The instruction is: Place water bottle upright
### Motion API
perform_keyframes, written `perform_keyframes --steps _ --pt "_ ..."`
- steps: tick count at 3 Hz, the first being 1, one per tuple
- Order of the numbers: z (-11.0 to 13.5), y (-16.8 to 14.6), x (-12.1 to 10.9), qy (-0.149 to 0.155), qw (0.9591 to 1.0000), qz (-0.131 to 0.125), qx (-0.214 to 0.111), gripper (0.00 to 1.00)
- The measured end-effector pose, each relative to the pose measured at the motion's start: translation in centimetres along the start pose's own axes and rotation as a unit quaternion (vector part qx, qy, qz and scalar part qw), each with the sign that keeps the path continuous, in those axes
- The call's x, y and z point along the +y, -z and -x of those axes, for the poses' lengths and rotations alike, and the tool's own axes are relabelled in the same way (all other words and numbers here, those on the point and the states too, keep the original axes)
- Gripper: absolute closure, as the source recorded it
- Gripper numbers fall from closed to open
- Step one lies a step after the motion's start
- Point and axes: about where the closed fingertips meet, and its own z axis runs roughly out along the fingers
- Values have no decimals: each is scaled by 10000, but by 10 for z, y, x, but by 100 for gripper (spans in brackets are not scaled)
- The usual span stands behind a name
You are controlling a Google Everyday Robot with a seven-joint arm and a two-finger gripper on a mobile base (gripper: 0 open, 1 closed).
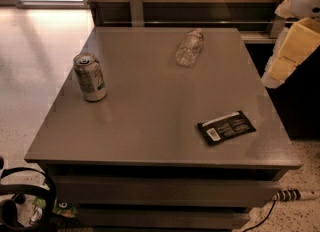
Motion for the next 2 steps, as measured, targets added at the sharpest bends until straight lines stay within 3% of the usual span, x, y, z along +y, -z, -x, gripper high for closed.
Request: perform_keyframes --steps 1,2 --pt "24 5 -33 -846 9959 -66 -299 0" --pt "42 7 -58 -1654 9838 -228 -652 0"
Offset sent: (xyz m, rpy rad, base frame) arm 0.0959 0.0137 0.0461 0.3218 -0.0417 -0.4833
